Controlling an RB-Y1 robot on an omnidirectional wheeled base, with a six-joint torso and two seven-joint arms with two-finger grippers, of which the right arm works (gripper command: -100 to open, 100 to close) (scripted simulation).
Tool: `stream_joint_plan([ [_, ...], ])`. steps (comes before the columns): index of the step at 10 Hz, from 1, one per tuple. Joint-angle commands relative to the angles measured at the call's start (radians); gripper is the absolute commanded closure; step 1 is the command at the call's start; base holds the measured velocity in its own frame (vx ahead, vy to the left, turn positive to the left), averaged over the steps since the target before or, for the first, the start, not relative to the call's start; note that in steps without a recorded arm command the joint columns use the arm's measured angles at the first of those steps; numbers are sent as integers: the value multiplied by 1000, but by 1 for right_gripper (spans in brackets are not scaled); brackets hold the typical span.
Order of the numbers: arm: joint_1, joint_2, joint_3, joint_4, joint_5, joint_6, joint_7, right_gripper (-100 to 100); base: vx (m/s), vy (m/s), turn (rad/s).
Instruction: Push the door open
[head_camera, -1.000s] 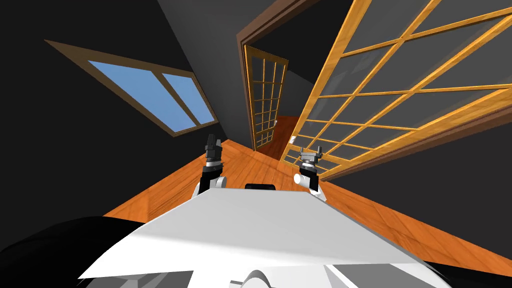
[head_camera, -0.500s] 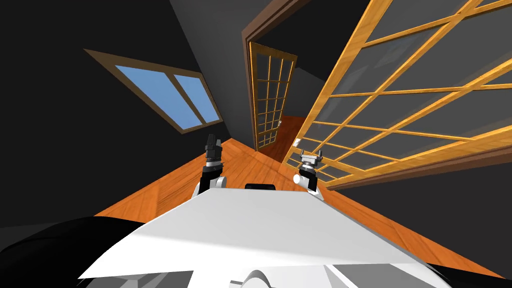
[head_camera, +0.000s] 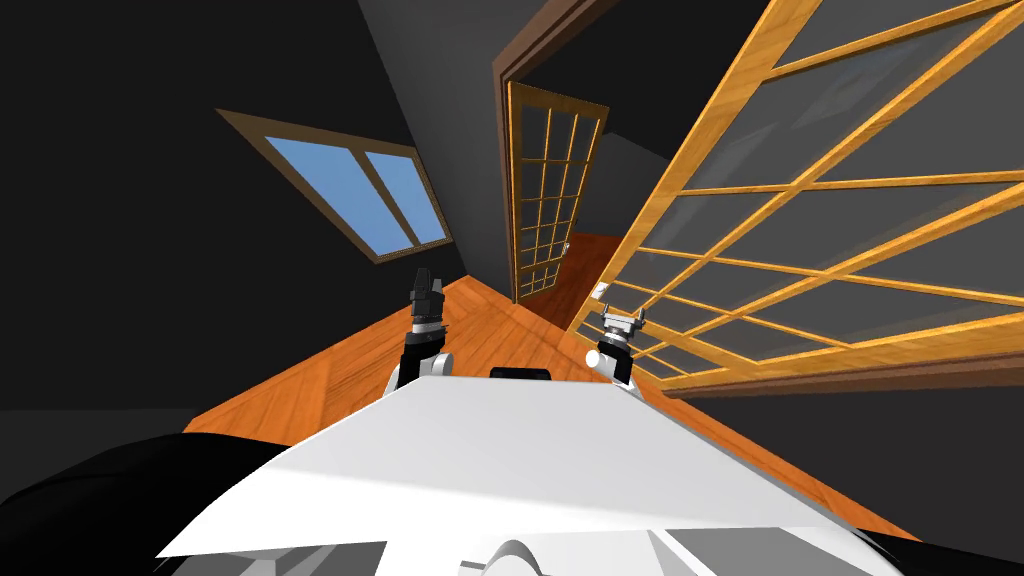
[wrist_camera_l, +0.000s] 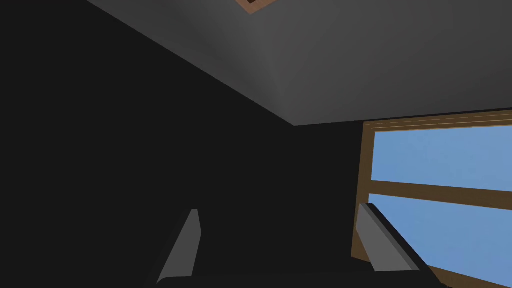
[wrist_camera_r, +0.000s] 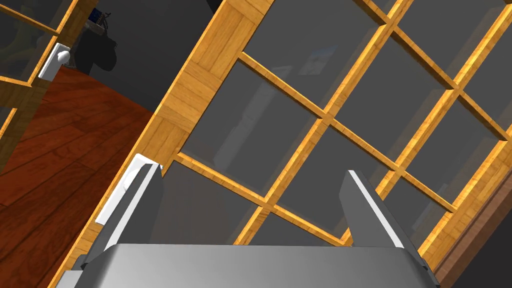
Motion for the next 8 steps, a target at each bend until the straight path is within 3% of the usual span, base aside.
stream_joint_plan([
  [1, -12, 5, -9, 42, -22, -18, -29, -100, 76, -86, 144],
  [8, -67, 24, -49, 219, -114, -83, -144, -100, 50, -101, 156],
])
